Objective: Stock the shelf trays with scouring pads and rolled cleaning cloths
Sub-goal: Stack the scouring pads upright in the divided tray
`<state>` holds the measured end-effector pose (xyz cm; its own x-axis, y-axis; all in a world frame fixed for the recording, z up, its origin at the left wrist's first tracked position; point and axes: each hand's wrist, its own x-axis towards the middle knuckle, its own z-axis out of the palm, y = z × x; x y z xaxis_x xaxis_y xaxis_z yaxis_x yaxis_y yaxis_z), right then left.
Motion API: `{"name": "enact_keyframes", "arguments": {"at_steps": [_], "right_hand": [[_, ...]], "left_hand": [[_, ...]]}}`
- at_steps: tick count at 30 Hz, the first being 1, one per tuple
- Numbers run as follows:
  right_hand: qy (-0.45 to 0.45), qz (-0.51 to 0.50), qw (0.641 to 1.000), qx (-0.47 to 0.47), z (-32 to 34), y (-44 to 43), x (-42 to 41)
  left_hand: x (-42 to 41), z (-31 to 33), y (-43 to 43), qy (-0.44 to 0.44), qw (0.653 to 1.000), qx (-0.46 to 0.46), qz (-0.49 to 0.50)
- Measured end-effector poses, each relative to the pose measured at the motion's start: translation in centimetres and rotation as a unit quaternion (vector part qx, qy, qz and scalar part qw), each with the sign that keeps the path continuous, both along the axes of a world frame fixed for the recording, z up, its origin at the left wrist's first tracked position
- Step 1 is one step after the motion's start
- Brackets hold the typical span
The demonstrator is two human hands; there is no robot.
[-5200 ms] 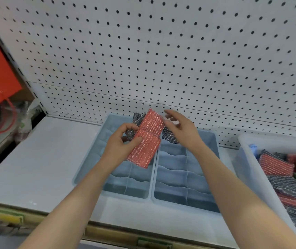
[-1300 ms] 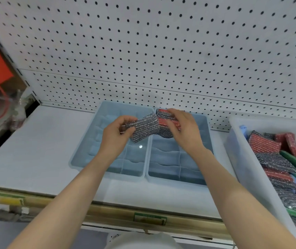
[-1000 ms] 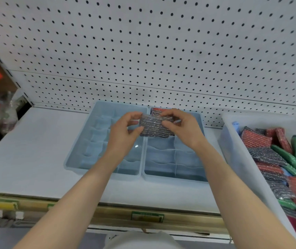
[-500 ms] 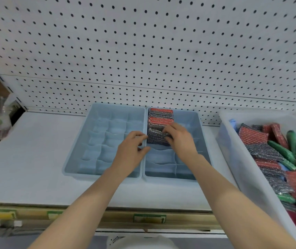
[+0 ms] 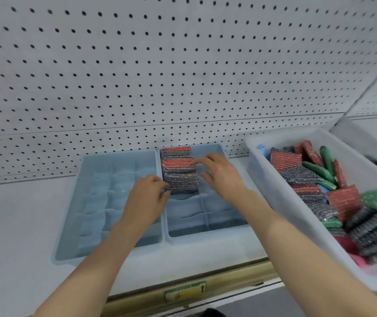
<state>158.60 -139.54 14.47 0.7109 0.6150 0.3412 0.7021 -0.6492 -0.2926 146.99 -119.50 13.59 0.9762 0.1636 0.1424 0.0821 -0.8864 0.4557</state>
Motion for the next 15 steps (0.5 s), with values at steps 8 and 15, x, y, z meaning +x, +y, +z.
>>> {"name": "enact_keyframes", "arguments": {"at_steps": [8,15], "right_hand": [[-0.017,-0.144,0.989,0.017,6.6,-15.4,4.1],[0.066,-0.307,0.948,-0.039,7.0,-30.2,8.2]], "left_hand": [[6.5,4.0,-8.8,-0.029,0.99,-0.041,-0.129],[14.2,6.7,-24.5,-0.015,0.971,-0.04,-0.236]]}}
